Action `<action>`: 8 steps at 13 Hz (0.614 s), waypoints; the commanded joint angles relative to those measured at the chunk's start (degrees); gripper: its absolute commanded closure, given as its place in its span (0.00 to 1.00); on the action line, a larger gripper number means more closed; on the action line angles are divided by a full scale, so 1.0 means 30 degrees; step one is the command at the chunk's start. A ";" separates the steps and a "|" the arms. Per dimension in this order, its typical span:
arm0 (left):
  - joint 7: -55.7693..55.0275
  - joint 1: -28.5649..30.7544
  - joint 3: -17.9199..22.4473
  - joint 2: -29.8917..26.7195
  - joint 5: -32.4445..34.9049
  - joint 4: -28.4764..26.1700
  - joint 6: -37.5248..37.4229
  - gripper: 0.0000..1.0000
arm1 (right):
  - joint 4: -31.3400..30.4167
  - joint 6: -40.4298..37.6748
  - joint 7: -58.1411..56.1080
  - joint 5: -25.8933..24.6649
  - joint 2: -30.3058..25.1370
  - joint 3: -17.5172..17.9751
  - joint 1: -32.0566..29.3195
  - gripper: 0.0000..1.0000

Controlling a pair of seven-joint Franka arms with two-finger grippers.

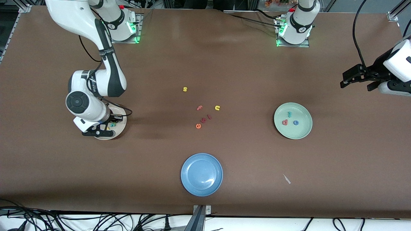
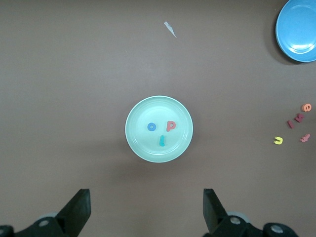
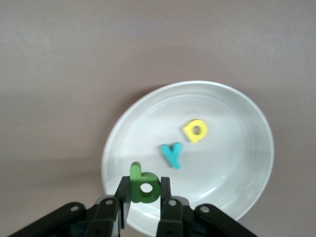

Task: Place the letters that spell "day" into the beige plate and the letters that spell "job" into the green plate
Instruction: 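Lower the green b into the beige plate and open the right gripper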

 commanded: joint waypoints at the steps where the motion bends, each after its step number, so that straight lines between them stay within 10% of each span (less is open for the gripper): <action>1: 0.0339 -0.0103 0.0070 -0.0060 0.0320 0.0226 -0.0201 0.00 | -0.1494 0.1345 -0.2219 0.0840 -0.0640 -0.0264 -0.0508 0.74; 3: 0.0339 -0.0103 0.0070 -0.0060 0.0320 0.0226 -0.0201 0.00 | -0.1378 0.1290 -0.2460 0.1250 -0.0316 -0.0177 -0.1096 0.00; 8: 0.0310 -0.0103 0.0070 -0.0060 0.0320 0.0226 -0.0201 0.00 | 0.2012 -0.3443 0.0460 0.1546 -0.0638 0.1403 -0.0688 0.00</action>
